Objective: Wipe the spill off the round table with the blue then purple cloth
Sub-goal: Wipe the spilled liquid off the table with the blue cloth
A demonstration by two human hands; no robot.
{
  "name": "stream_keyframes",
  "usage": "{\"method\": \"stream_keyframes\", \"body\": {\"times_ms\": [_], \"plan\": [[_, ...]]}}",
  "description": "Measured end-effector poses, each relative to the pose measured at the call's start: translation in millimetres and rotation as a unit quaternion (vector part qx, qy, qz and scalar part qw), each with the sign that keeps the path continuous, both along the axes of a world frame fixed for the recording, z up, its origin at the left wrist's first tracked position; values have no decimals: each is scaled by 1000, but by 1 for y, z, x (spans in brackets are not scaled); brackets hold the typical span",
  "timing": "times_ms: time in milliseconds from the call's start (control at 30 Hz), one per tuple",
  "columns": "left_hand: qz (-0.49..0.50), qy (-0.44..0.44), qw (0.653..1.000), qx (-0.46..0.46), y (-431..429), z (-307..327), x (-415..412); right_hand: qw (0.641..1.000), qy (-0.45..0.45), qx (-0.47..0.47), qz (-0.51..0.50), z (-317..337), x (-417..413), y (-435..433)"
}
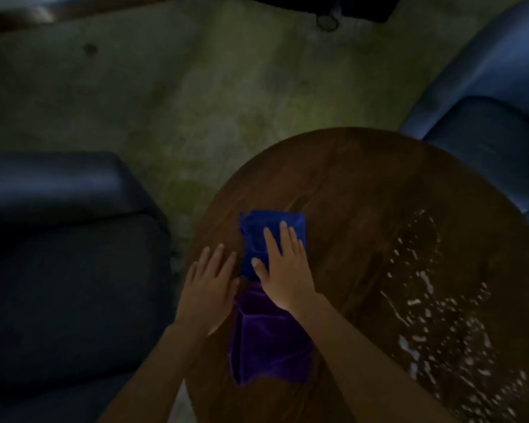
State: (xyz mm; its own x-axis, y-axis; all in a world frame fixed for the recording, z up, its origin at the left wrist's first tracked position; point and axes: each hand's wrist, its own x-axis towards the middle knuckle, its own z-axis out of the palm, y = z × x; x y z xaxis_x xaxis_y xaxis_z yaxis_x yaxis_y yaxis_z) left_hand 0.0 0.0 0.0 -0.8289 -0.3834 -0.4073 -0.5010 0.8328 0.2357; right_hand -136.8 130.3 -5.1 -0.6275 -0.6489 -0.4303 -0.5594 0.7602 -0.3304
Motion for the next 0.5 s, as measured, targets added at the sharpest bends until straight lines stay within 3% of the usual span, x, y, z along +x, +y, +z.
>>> {"method": "stream_keyframes", "body": {"times_ms": [133,333,500], "plan": [[2,57,998,-26,-1,-24,6,993,102,-24,51,-31,-15,-7],[27,108,994,-18,2,-33,-7,987,123,-85,67,-48,-42,12],[7,141,990,8,27,-14,-72,991,127,-49,7,-47,-115,73]]}}
